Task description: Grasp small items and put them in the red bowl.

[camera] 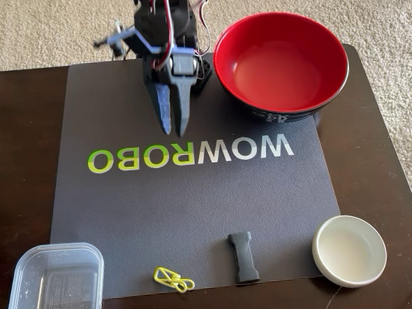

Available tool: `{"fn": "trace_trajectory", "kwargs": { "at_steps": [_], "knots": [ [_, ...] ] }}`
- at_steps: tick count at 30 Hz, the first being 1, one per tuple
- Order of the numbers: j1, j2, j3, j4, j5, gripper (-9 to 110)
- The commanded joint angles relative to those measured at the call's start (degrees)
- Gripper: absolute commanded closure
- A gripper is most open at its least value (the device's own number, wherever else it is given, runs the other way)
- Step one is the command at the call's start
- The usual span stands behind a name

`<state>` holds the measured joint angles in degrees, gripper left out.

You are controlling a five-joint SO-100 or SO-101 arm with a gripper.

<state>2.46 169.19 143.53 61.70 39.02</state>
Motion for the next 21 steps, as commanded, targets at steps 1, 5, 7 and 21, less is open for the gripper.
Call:
{"fn": "trace_trajectory", "kwargs": {
  "at_steps": [1, 5, 7, 21],
  "knots": [
    [-4.4, -21.8, -26.2, 6.3, 5.5, 81],
    [-14.0, -44.2, -48.0, 29.4, 25.0, 72],
    [-17.1, -47.8, -48.1, 34.1, 35.5, 72],
    [-25.0, -56.1, -44.6, 35.9, 70.5, 70]
  ]
}}
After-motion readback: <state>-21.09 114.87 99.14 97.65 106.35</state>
